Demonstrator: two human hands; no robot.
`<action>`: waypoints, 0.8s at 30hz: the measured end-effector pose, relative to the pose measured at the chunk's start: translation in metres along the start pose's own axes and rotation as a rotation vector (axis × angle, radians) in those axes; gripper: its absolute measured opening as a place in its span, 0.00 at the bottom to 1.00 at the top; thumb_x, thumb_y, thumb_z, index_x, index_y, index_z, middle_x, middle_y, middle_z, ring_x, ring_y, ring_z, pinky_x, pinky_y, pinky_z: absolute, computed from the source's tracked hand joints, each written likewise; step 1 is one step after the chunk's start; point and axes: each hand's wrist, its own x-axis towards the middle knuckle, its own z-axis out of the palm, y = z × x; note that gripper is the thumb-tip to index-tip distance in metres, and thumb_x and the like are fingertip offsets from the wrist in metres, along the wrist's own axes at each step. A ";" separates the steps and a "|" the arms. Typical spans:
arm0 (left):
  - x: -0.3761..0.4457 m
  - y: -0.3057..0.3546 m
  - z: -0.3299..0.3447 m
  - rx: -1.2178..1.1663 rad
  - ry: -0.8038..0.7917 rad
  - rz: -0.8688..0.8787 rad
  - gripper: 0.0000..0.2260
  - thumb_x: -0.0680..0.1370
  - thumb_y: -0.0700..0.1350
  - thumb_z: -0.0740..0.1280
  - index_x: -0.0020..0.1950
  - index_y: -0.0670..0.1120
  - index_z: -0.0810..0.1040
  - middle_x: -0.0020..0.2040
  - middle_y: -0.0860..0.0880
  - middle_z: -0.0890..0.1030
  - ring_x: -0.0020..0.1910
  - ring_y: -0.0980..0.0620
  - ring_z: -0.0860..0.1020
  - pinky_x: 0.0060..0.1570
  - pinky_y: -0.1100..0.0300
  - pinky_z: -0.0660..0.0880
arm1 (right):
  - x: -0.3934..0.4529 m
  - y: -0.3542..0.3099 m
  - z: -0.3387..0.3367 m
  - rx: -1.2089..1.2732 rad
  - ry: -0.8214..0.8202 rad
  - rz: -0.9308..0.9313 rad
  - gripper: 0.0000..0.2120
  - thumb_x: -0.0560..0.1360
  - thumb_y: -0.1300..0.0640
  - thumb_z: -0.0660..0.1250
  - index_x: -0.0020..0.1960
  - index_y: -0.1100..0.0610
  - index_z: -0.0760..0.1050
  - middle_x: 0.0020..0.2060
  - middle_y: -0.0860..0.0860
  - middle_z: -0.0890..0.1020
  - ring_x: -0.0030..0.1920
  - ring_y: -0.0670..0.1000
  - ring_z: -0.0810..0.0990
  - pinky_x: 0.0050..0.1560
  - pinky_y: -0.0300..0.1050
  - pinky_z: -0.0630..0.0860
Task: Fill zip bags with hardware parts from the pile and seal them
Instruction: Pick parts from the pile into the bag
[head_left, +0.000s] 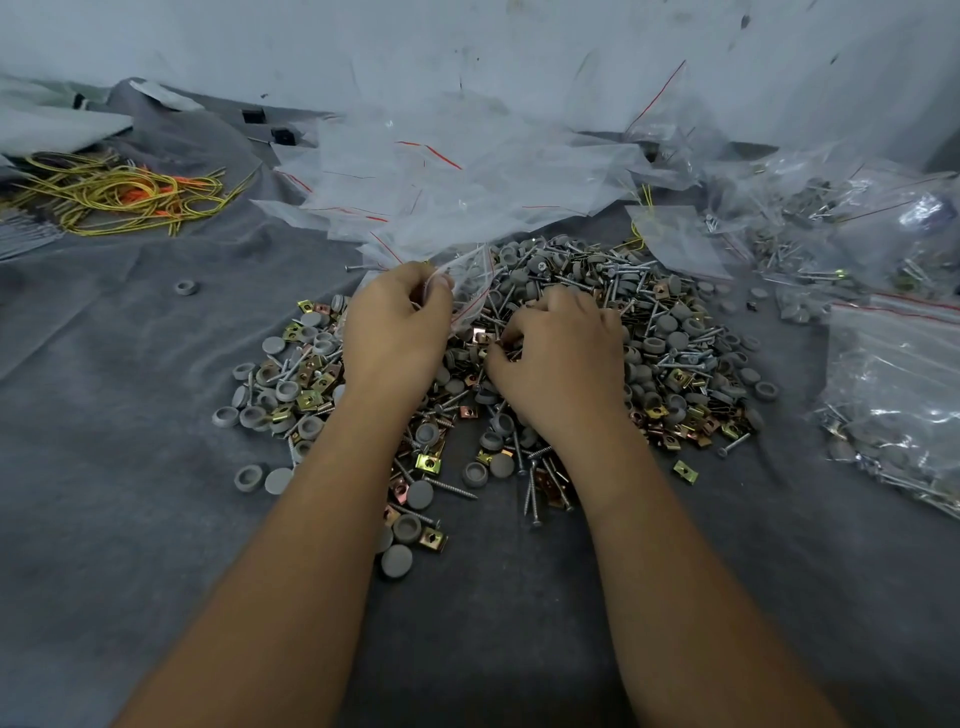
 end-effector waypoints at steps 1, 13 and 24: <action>0.000 0.000 0.000 0.001 0.001 -0.001 0.10 0.80 0.48 0.62 0.45 0.47 0.81 0.28 0.52 0.72 0.27 0.56 0.67 0.33 0.57 0.66 | 0.000 0.000 0.001 -0.001 0.004 0.003 0.14 0.75 0.44 0.64 0.50 0.52 0.81 0.52 0.49 0.74 0.61 0.53 0.69 0.61 0.52 0.62; -0.002 0.002 -0.001 -0.008 0.006 0.011 0.11 0.80 0.48 0.62 0.45 0.43 0.80 0.28 0.52 0.71 0.27 0.54 0.66 0.33 0.57 0.66 | 0.000 -0.003 0.001 0.047 0.023 0.008 0.08 0.76 0.48 0.65 0.50 0.48 0.82 0.50 0.48 0.75 0.58 0.53 0.70 0.58 0.51 0.62; -0.003 0.003 -0.001 -0.023 -0.002 0.002 0.10 0.80 0.48 0.63 0.42 0.47 0.80 0.25 0.54 0.70 0.26 0.57 0.67 0.32 0.58 0.66 | 0.001 -0.006 0.004 0.001 0.058 0.054 0.14 0.76 0.42 0.64 0.49 0.50 0.82 0.53 0.49 0.77 0.60 0.53 0.70 0.60 0.52 0.62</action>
